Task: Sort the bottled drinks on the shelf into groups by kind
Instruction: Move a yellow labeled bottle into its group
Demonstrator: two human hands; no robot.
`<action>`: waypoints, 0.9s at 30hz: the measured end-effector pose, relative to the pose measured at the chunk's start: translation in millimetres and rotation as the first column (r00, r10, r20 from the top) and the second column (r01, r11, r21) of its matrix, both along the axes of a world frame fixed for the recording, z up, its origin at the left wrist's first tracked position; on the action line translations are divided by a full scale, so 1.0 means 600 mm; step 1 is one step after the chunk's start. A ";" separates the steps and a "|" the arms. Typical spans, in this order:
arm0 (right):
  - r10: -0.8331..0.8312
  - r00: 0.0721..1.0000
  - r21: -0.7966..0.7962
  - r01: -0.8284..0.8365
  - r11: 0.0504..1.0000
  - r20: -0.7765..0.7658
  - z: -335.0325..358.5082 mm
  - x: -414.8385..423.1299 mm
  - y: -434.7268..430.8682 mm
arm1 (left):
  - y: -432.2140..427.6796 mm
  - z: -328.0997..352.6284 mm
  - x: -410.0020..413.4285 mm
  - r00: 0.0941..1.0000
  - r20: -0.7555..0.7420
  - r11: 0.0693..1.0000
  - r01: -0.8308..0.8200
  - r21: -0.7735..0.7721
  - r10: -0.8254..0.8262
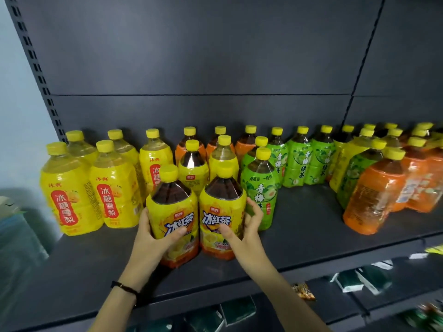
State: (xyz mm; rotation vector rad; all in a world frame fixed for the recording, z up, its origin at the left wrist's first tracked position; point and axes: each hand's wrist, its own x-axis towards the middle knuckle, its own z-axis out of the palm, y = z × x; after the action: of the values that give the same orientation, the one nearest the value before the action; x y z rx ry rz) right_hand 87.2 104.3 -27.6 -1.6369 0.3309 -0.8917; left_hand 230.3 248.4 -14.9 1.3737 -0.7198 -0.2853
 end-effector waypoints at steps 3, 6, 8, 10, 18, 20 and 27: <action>-0.017 1.000 -0.015 0.018 1.000 0.015 -0.003 -0.036 0.013 | -0.010 -0.001 -0.031 0.999 -0.006 0.998 0.032 -0.047 -0.032; -0.126 0.990 0.008 0.126 0.992 0.061 -0.004 -0.062 0.018 | -0.025 0.001 -0.064 0.995 -0.004 0.993 0.096 -0.068 -0.096; -0.173 0.980 0.043 0.170 0.985 0.094 0.002 -0.080 0.013 | -0.035 0.007 -0.086 0.992 -0.007 0.989 0.128 -0.072 -0.128; -0.199 0.972 0.068 0.191 0.979 0.123 0.008 -0.102 0.004 | -0.046 0.010 -0.105 0.989 -0.010 0.987 0.144 -0.071 -0.145; -0.293 0.942 0.134 0.274 0.953 0.164 0.014 -0.218 -0.065 | -0.131 0.015 -0.205 0.978 -0.042 0.978 0.204 -0.031 -0.206; -0.321 0.931 0.145 0.298 0.943 0.176 0.012 -0.258 -0.094 | -0.166 0.015 -0.243 0.974 -0.053 0.975 0.221 -0.024 -0.222; -0.380 0.912 0.120 0.364 0.924 0.153 0.019 -0.437 -0.239 | -0.321 0.016 -0.413 0.965 -0.096 0.970 0.238 -0.054 -0.242</action>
State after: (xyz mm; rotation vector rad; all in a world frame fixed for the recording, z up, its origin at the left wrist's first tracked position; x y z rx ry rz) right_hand -174.9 -39.3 -16.2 -1.4231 0.5663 -1.2807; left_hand -17.6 56.0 -5.1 1.2236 -0.8033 -0.5264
